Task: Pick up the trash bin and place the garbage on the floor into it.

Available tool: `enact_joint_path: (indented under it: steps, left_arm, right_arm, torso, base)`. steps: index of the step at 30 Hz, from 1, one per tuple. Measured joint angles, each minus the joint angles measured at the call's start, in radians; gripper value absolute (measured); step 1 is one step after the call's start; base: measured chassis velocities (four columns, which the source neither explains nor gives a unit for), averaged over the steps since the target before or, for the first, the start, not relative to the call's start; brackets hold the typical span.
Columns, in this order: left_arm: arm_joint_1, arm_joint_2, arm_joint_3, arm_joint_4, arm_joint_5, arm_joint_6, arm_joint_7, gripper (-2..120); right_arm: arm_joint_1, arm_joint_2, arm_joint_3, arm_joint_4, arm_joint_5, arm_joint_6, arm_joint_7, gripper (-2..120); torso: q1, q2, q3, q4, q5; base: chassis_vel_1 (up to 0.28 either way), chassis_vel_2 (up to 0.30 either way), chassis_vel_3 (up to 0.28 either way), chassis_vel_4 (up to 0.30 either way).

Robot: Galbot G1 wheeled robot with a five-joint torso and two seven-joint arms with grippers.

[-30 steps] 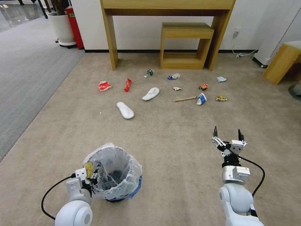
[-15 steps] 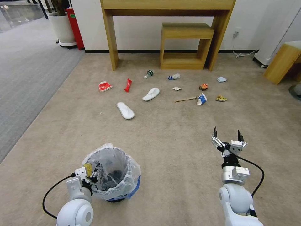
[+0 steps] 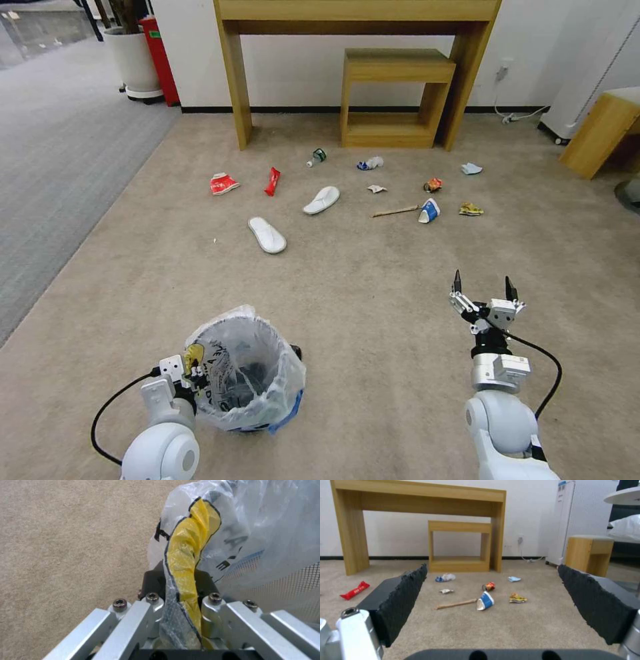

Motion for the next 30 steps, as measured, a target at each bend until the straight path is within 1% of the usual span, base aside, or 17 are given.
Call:
enact_joint_path:
  steps: [11,13,16,20,27,30]
  left_arm:
    - [0.003,-0.012,-0.006,-0.009,-0.001,-0.002,0.004,7]
    - [0.003,-0.017,-0.01,-0.016,-0.007,-0.004,0.009,3]
    - [0.003,-0.021,-0.014,-0.022,-0.016,-0.003,0.009,3]
    - [0.005,-0.021,-0.02,-0.047,-0.05,0.015,-0.004,3]
    - [0.006,-0.022,-0.055,-0.089,-0.094,0.032,-0.017,3]
    - [0.004,-0.028,-0.075,-0.118,-0.134,0.043,-0.026,3]
  right_arm:
    - [-0.008,-0.003,-0.001,0.006,0.0,0.0,-0.001,100]
    - [-0.01,-0.006,0.001,0.009,0.0,0.0,-0.001,100]
    - [-0.013,-0.009,0.001,0.012,0.001,0.0,-0.001,100]
    - [-0.018,-0.016,0.001,0.018,0.001,0.0,-0.001,100]
    - [-0.03,-0.02,0.002,0.022,0.002,0.0,-0.003,100]
    - [-0.036,-0.019,0.002,0.024,0.002,0.001,-0.004,100]
  torso:
    - [0.0,0.0,0.0,0.0001,-0.0005]
    - [0.0,0.0,0.0,0.0,-0.0011]
    - [0.0,0.0,0.0,-0.0001,-0.0012]
    - [0.0,0.0,0.001,-0.0003,-0.0012]
    - [0.0,0.0,0.0,0.0001,-0.0004]
    - [0.0,-0.001,0.0,0.0,-0.0004]
  base:
    - [0.0,0.0,0.0,0.0]
    - [0.0,0.0,0.0,0.0]
    - [0.0,0.0,0.0,0.0]
    - [0.0,0.0,0.0,0.0]
    - [0.0,0.0,0.0,0.0]
    - [0.0,0.0,0.0,0.0]
